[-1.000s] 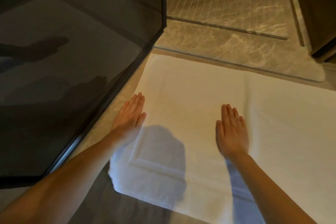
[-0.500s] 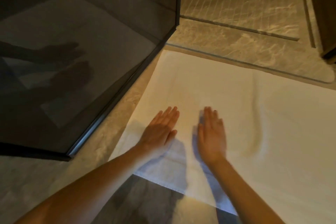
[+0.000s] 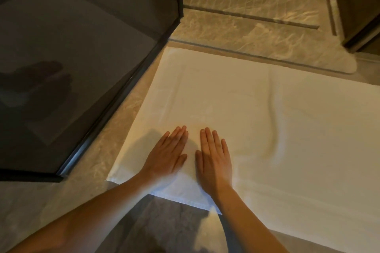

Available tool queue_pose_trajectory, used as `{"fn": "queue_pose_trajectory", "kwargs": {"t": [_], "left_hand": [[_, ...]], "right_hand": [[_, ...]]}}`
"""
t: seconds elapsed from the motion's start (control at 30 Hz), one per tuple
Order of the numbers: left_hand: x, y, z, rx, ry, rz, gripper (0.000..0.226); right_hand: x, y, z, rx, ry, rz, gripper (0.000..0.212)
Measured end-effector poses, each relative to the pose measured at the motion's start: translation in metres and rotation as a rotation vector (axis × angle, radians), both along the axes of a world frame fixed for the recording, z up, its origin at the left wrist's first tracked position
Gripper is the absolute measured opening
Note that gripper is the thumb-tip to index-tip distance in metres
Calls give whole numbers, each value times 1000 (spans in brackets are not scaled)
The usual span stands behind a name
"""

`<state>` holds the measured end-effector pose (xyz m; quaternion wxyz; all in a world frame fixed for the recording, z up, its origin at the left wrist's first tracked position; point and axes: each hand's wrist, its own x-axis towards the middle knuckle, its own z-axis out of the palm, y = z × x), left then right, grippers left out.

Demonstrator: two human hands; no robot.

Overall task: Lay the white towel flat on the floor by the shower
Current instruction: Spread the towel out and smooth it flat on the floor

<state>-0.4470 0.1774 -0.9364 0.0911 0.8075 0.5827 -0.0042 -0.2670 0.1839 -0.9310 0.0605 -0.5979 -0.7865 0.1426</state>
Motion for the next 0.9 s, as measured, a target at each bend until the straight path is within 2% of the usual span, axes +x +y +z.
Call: {"fn": "queue_pose_trajectory", "kwargs": {"t": [0.23,0.43,0.6,0.9], "left_hand": [[-9,-7,-1,14,-4,58,62],[-53,-29,1,-33,-64,141,63],[-74,-39,6,-37,-52,209,63],[-77,-40,4,-27,-14,187,64]], "right_hand": [[62,-6,-4,-9,-40,-53,57],[100,-11,-5,-9,-40,-121,59],[108,-14,-5,-11,-40,-144,61],[104,-15,-4,-13,-54,-153,60]]}}
